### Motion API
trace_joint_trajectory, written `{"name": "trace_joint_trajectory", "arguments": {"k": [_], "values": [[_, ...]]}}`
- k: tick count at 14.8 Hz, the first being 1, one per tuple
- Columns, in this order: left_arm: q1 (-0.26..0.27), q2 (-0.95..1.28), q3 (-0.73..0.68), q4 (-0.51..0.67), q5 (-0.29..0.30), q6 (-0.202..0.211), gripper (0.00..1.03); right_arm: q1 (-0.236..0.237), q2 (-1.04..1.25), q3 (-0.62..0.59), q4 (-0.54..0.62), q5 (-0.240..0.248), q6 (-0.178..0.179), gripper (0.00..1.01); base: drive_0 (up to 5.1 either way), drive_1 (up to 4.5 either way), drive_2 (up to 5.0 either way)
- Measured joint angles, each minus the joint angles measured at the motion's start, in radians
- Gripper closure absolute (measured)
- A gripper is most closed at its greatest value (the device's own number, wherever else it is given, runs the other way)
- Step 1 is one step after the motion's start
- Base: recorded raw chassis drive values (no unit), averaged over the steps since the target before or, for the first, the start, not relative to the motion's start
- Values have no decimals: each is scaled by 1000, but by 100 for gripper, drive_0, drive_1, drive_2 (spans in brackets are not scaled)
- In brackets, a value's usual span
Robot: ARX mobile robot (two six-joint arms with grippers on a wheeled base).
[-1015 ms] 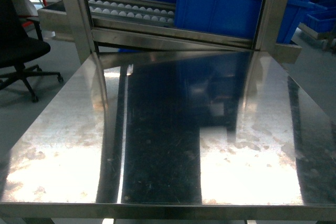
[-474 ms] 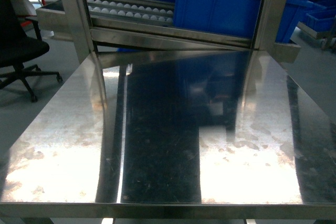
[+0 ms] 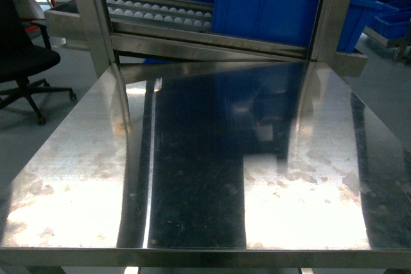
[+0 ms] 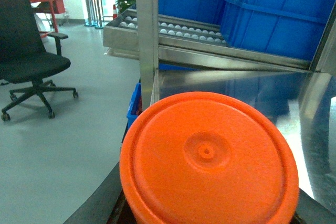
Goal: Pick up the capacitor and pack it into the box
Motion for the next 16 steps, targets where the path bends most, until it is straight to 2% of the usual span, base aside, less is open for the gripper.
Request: {"name": "trace_joint_trajectory", "arguments": {"k": [16], "values": [[0,0,0,0,0,0,59,0,0,0,1,0,0,3,0,0,0]]}}
